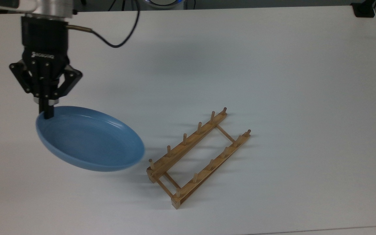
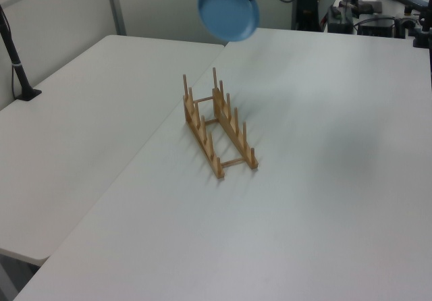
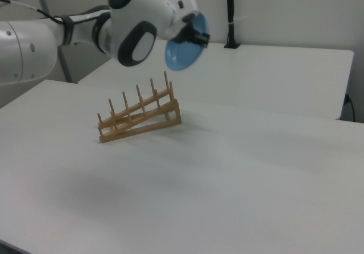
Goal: Place plate in plate rack
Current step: 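Lift the plate by its rim, tilting it upright, then carry the upright plate over the wooden rack between the pegs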
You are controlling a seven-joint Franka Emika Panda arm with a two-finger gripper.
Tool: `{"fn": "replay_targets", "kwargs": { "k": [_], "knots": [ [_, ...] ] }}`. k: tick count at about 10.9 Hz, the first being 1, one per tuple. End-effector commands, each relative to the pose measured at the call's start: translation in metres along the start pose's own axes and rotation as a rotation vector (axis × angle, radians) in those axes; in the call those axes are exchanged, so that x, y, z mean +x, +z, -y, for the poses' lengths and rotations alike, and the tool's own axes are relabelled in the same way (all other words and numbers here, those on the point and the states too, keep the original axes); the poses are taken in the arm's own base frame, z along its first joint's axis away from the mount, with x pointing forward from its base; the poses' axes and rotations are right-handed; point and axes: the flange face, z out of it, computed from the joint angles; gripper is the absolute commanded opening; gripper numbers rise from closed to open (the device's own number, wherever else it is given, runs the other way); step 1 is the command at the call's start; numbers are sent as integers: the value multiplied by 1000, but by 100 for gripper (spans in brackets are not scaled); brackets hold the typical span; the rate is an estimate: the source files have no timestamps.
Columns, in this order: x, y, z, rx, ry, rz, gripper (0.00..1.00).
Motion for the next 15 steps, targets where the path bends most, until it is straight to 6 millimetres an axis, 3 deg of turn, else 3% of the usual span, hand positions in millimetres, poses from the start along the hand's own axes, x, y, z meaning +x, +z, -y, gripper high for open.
{"fn": "replay_targets", "kwargs": {
  "k": [1,5,10,15],
  "knots": [
    [11,-26,47,20,-2,-92,0],
    [14,-38,84,12,-139,-113,0],
    [-9,-18,131,-88,-222,-88,0],
    [-35,-1,156,-261,-366,-144,0]
  ]
}}
